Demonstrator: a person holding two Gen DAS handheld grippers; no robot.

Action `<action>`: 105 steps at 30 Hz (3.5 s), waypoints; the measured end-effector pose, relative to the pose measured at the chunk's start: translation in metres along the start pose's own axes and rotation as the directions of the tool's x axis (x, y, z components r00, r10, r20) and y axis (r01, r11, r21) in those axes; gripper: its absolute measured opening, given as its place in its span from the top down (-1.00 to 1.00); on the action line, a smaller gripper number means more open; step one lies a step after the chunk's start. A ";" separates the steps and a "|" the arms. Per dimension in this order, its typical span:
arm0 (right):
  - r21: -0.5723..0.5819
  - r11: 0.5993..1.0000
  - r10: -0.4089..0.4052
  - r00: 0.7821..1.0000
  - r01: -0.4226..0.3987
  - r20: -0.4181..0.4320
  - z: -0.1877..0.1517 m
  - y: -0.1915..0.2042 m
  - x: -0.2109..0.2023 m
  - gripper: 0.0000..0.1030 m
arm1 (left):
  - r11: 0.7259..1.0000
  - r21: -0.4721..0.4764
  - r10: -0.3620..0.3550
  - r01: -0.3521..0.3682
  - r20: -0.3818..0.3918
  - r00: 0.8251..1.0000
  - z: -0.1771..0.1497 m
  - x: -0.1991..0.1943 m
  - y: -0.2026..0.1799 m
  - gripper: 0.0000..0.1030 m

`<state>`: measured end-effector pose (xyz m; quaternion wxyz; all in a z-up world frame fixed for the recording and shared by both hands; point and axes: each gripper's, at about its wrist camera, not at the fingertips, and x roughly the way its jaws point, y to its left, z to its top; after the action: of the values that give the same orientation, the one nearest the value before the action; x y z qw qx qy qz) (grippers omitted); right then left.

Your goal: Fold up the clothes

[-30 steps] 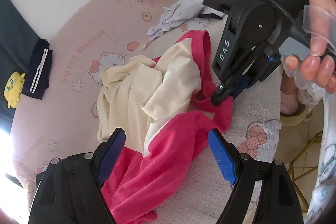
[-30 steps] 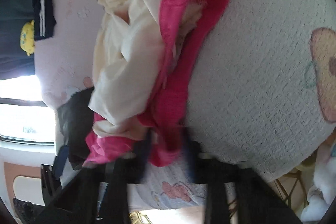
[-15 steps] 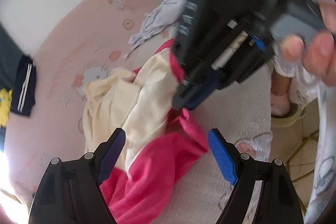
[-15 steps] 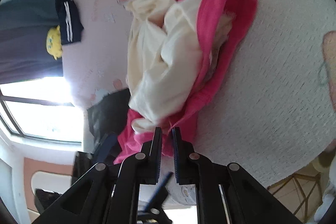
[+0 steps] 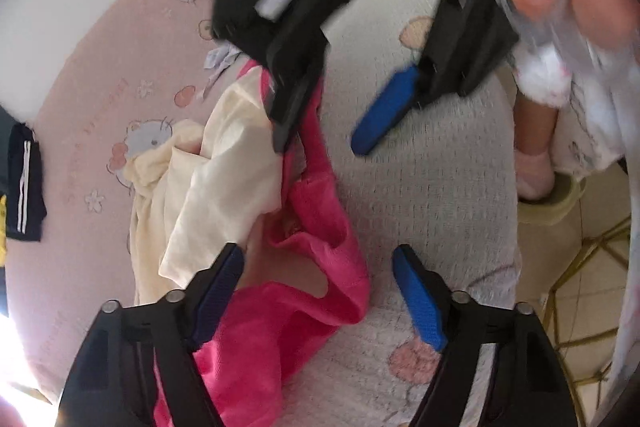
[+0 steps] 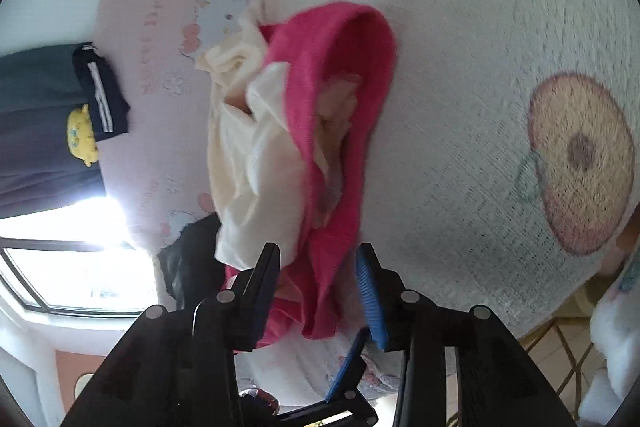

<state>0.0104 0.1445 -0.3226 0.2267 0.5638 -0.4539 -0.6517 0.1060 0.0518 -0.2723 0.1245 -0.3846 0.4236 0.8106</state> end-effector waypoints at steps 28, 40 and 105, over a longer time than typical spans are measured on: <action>-0.187 0.982 -0.022 0.999 0.016 -0.031 0.010 0.031 0.060 0.36 | 0.928 -0.371 -0.004 -0.042 -0.123 0.992 -0.044 -0.005 0.077 0.78; -0.283 0.954 -0.058 0.987 0.099 0.148 -0.012 0.054 0.001 0.83 | 0.921 -0.386 0.047 -0.053 -0.026 0.999 -0.036 -0.057 0.076 0.78; -0.756 0.333 -0.601 0.745 0.564 0.291 0.050 0.073 0.039 -0.14 | 0.527 -0.845 -0.200 -0.094 -0.231 0.952 -0.051 0.019 0.037 -0.77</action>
<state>-0.0625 0.0942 -0.2842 0.2178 0.5323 0.1312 -0.8075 0.0999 -0.0126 -0.2820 -0.1190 -0.5274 -0.0221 0.8409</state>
